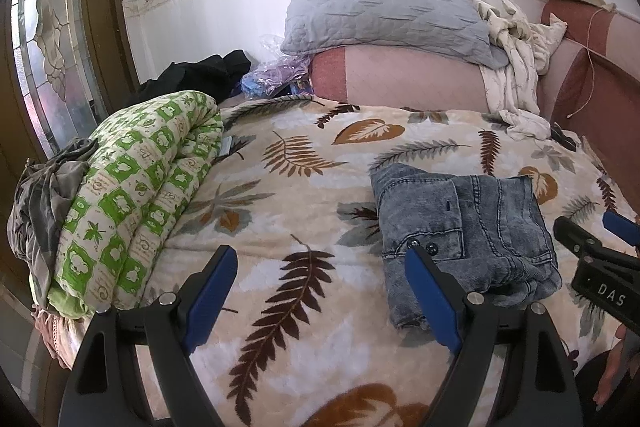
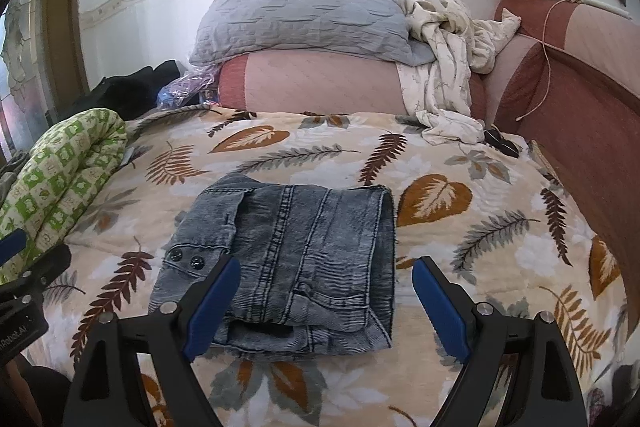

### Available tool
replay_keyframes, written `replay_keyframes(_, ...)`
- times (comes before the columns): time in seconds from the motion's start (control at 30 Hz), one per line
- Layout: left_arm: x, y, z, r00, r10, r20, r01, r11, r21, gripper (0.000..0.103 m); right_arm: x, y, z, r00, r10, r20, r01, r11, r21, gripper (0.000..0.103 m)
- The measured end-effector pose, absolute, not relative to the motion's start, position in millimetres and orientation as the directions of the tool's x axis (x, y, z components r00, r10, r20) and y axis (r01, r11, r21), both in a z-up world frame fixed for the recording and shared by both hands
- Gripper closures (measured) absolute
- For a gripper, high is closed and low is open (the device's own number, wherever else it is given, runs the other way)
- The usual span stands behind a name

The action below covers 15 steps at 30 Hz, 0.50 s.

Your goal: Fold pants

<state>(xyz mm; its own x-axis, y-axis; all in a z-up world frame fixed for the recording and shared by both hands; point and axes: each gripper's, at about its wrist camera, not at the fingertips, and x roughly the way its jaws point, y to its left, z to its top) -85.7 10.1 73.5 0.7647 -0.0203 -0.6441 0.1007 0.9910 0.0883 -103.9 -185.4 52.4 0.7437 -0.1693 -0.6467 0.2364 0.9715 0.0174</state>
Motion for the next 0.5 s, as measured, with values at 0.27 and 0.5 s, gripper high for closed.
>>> replay_keyframes(0.27, -84.6, 8.6, 71.7, 0.76, -0.017, -0.65, 0.107, 0.989, 0.099, 0.017, -102.3, -190.6, 51.4, 0.742, -0.174, -0.648, 0.248, 0.968, 0.024, 0.013)
replay_keyframes(0.5, -81.8, 10.6, 69.2, 0.756, -0.016, -0.654, 0.103, 0.99, 0.095, 0.017, -100.9, -186.3, 48.7, 0.741, -0.168, -0.65, 0.238, 0.971, 0.021, 0.013)
